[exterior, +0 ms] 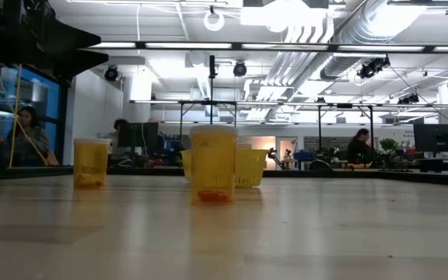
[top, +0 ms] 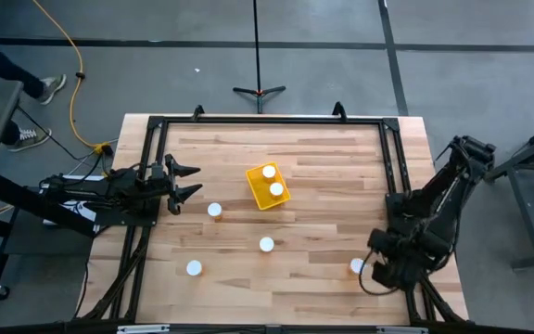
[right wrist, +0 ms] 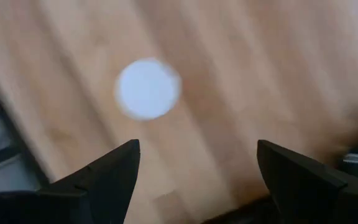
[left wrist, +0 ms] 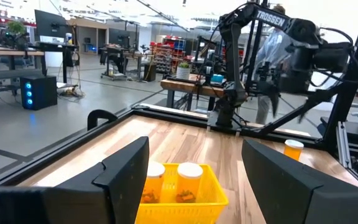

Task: Pick and place pill bottles into a basket
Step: Put the orange pill bottle into the yellow bin

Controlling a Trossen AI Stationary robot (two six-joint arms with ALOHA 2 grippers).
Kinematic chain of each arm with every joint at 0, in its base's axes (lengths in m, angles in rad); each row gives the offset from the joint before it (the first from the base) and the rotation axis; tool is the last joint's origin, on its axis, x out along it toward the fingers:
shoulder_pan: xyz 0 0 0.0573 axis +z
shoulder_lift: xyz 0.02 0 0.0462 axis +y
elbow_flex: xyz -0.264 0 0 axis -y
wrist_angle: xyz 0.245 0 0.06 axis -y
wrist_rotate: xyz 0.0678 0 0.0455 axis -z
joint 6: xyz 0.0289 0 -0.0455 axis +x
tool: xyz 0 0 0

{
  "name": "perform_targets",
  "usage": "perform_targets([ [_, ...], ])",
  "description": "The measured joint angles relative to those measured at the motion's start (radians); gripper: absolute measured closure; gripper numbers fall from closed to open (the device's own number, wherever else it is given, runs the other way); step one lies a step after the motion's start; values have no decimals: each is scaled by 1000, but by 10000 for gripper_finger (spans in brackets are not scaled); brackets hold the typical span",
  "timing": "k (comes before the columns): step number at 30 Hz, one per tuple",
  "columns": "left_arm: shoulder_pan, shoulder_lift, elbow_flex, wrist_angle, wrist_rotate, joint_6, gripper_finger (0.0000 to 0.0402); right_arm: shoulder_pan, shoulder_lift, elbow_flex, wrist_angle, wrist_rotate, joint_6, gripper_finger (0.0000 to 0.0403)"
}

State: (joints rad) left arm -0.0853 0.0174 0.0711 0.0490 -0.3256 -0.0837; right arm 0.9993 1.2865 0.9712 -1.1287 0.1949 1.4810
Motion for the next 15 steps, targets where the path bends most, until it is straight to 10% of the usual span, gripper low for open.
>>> perform_targets([
  [15, 0, 0, 0, 1, 0, 0, 110, 101, 1, -119, 210, 238, -137, 89],
])
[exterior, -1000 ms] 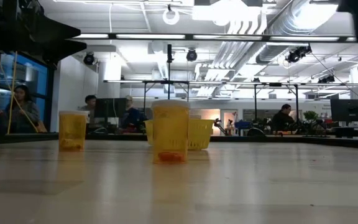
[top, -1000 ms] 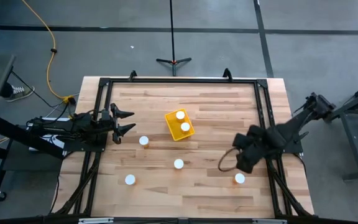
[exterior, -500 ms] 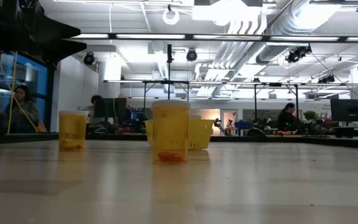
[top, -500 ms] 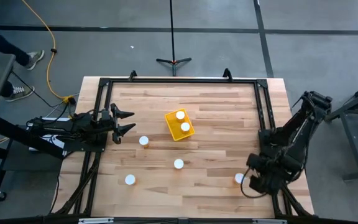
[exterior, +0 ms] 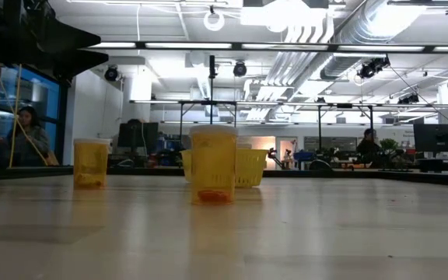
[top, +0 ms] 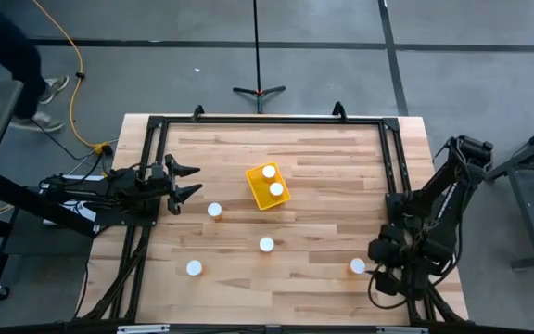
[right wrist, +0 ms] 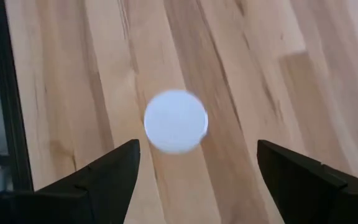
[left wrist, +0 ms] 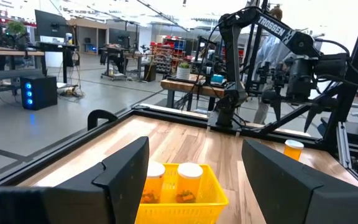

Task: Pick and place pill bottles into a basket
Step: Put the orange pill bottle into the yellow bin

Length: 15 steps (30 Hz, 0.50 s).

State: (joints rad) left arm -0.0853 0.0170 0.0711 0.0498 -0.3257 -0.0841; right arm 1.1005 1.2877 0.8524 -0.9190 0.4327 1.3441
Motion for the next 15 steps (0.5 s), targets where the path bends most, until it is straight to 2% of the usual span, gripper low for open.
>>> perform_targets([
  [5, 0, 0, 0, 0, 0, 0, 110, -34, 12, 0, 37, 59, -67, 89],
  [12, 0, 0, 0, 3, -1, 4, 110, -93, 76, 0, 113, -56, -167, 89],
  [15, 0, 0, 0, 3, -1, 5, 110, -104, 87, 0, 111, -59, -150, 89],
])
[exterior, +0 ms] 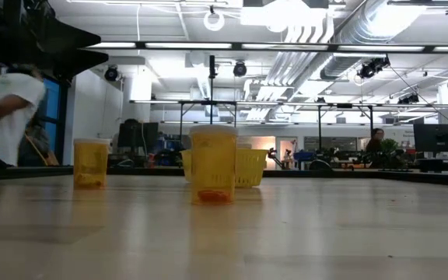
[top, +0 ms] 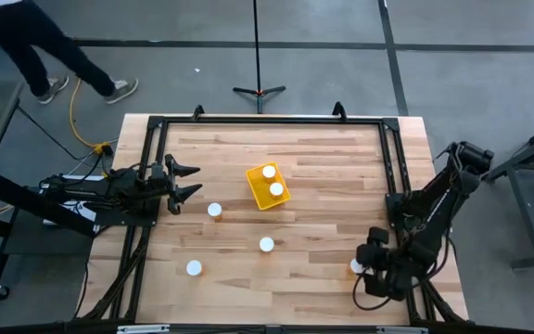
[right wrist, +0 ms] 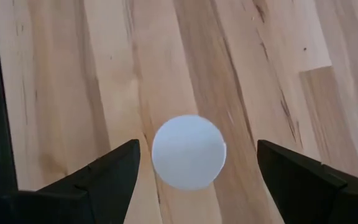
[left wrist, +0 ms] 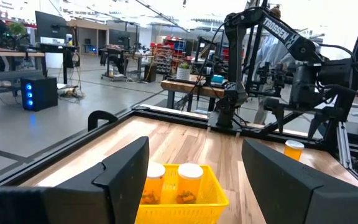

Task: Pick and place pill bottles into a basket
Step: Put the orange pill bottle into the yellow bin

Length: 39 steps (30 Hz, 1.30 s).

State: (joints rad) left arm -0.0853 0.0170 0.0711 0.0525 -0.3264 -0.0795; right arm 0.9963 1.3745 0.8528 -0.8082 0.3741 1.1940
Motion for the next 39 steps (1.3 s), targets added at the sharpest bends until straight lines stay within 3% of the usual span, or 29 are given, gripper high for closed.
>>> perform_targets([
  [5, 0, 0, 0, -1, 0, 2, 110, -2, 9, 0, 25, 35, -2, 89],
  [30, 0, 0, 0, -2, -1, -4, 110, -14, 119, 0, 65, -13, -51, 89],
  [39, 0, 0, 0, -2, -1, -4, 110, -21, 119, 1, 65, -32, -51, 131],
])
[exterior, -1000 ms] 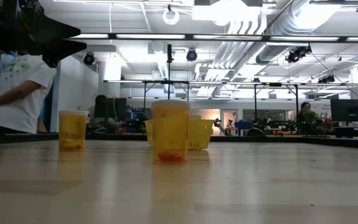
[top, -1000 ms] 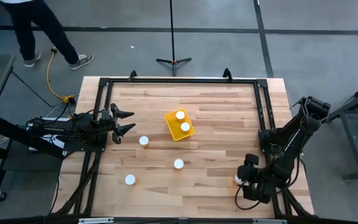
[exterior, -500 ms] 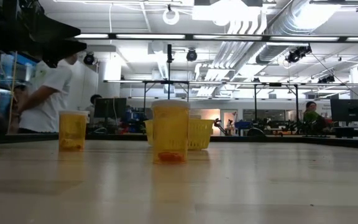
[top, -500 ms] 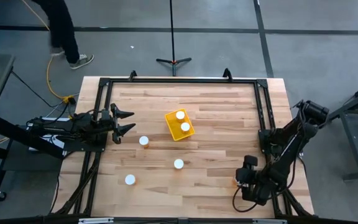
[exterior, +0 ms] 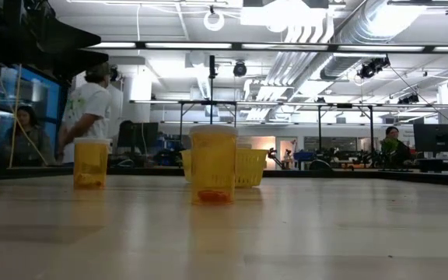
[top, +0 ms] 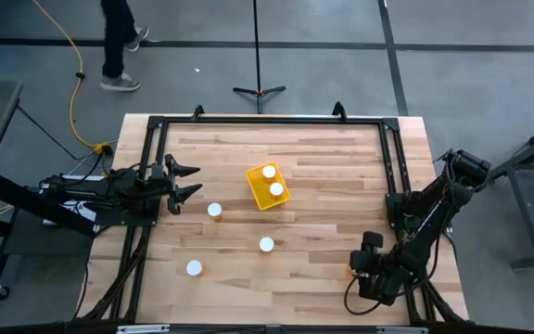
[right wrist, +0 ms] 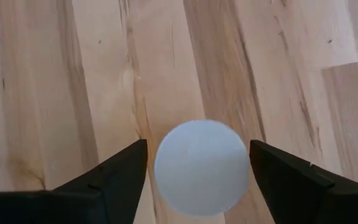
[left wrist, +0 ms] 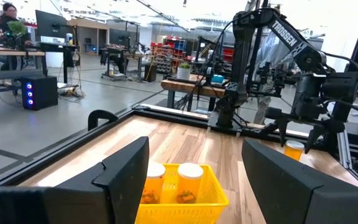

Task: Pick and place pill bottles into a basket
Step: Put the orange pill bottle into the yellow bin

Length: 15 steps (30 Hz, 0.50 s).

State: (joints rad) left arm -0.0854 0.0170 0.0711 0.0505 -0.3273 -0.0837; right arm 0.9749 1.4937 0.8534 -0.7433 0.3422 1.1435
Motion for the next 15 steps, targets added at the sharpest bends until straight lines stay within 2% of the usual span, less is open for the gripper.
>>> perform_targets([
  [15, 0, 0, 0, 0, 0, 0, 110, 0, 0, 0, -1, -11, 0, 194],
])
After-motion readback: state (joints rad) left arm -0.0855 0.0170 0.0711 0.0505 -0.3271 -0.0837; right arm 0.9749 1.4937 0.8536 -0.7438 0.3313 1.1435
